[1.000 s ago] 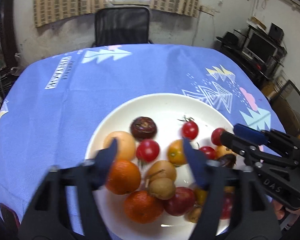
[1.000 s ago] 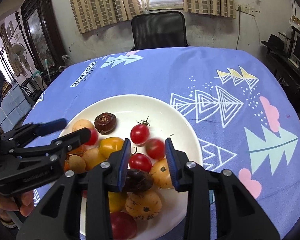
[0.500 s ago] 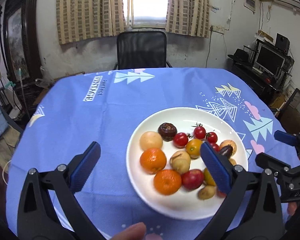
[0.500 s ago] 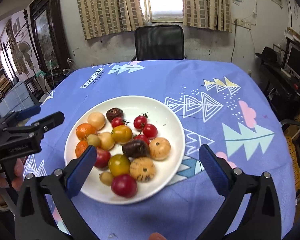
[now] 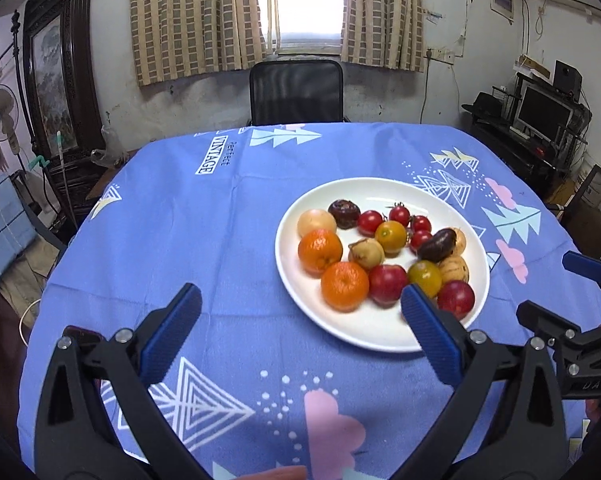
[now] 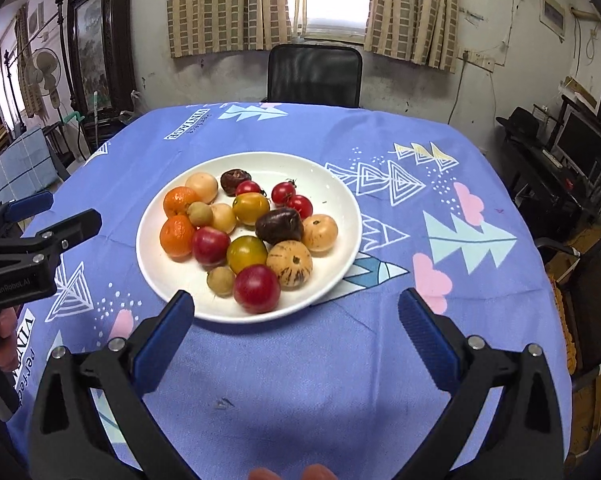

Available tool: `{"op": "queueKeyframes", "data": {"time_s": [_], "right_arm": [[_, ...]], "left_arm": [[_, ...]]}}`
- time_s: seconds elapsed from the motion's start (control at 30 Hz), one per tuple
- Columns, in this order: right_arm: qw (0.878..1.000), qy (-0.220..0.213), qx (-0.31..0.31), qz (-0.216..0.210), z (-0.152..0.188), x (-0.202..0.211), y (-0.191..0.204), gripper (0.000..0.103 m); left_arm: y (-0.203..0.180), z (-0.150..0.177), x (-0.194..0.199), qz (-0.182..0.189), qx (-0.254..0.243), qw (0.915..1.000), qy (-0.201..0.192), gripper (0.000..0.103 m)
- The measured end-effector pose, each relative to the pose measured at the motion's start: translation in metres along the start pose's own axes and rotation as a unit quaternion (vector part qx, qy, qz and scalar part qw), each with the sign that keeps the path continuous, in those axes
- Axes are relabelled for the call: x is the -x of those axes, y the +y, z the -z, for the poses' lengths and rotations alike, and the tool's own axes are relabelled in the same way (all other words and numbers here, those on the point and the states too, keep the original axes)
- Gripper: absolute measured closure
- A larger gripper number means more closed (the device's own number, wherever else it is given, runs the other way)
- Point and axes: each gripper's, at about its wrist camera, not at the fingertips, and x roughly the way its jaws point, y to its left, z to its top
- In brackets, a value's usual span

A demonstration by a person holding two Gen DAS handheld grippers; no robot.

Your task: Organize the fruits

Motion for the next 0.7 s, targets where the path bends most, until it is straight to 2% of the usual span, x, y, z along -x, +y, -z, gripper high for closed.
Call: {"op": "queueKeyframes", "data": {"time_s": [0.7], "right_arm": [[1.000, 0.007, 0.012, 0.002, 0.008, 0.007, 0.009, 0.001]], "left_arm": [[-0.005, 0.015, 0.011, 0.014, -0.012, 0.9998, 0.010, 0.002]]}}
